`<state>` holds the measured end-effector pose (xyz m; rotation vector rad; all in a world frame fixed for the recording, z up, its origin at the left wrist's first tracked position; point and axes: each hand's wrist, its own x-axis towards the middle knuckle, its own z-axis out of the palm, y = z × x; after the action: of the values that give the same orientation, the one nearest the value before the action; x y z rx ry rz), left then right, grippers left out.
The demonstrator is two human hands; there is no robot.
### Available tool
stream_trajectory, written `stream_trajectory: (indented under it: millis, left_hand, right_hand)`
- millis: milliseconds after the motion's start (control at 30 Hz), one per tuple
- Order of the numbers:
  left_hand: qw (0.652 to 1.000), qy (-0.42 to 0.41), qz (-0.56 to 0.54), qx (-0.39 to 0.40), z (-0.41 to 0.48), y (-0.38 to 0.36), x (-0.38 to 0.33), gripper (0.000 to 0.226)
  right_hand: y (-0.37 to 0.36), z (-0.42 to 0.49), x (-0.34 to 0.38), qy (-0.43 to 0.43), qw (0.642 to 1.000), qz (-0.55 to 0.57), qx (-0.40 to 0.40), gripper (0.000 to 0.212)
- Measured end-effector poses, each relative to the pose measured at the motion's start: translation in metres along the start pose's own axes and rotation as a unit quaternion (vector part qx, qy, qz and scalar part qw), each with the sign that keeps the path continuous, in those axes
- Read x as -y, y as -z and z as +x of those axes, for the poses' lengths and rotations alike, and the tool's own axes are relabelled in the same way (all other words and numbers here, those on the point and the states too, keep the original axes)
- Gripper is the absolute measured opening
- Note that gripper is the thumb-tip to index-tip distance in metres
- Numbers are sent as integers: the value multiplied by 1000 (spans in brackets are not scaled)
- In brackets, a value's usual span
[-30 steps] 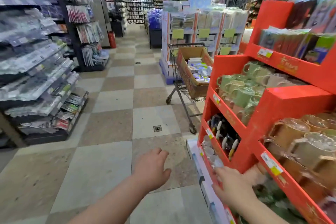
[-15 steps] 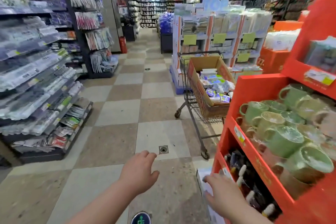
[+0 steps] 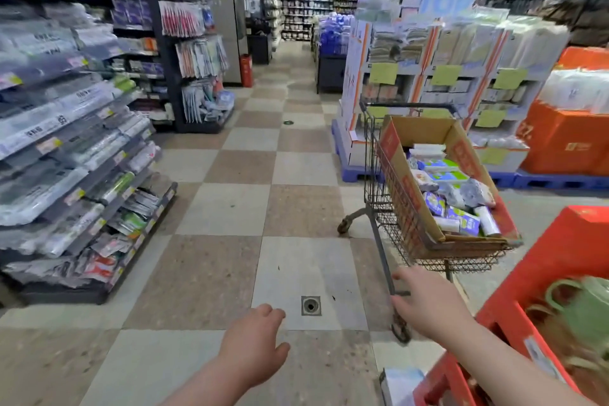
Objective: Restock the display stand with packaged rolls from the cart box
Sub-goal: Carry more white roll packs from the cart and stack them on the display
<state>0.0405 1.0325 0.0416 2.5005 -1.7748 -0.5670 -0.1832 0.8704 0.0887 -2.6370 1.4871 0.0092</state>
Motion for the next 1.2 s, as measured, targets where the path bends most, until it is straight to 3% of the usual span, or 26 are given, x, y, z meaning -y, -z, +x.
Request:
stream_trajectory:
  millis: [233,500,800,1200]
  left_hand:
    - [999,-48,12,5,132,58,48,51]
    - [989,-137,55,23,259,100,30,50]
    - [975,-212,65,-6,433,155,-39,51]
    - [937,-319,138,28,603,188,-154,40]
  right_hand:
    - [6,114,24,-47,999,9,-14,44]
    - [-2,195,9,-115,993,13,22,43]
    - [-17,308,-50,-166,984,45,48,39]
    - [11,435,-176,-267,960,76,24,38]
